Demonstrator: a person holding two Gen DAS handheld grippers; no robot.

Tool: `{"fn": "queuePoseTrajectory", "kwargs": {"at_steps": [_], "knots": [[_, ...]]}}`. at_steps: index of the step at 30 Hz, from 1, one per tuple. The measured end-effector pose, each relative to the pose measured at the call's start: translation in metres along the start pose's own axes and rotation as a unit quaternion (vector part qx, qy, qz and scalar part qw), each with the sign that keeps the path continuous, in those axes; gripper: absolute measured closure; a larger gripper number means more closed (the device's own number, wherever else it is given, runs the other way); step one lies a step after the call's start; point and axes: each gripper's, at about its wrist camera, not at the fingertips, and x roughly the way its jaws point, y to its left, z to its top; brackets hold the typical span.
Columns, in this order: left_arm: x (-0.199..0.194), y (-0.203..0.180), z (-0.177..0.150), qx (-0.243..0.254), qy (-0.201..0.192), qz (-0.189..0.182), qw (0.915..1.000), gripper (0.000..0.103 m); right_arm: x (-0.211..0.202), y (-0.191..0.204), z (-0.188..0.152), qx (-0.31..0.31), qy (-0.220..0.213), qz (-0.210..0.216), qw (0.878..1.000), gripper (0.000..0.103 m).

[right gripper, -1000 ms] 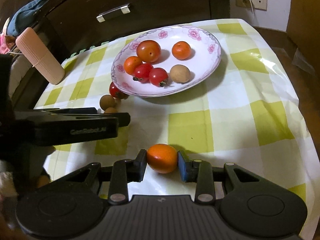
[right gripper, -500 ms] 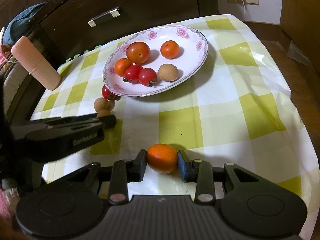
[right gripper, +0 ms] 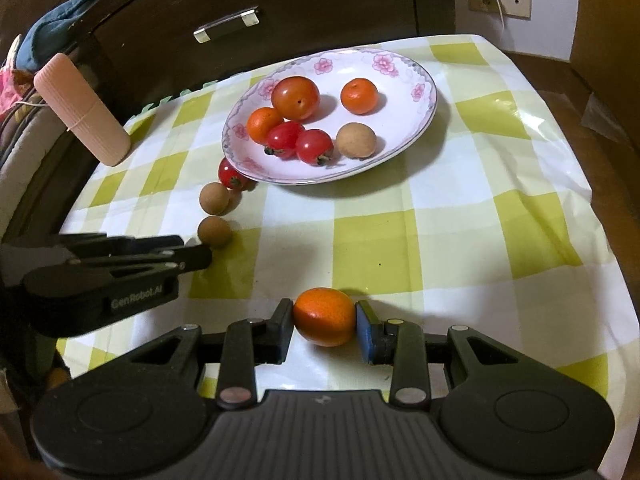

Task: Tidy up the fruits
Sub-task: 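Grasp a tangerine with the right gripper while the left gripper grasps a brown fruit, then lift the held brown fruit and tangerine toward the bowl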

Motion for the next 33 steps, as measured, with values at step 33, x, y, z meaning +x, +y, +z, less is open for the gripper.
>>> {"fn": "queuePoseTrajectory", "kwargs": {"at_steps": [33], "knots": [[-0.019,0.003,-0.034,0.023,0.006,0.002,0.9997,0.063,-0.003,0.025,-0.021,-0.053,-0.009,-0.021,0.998,0.069]]}}
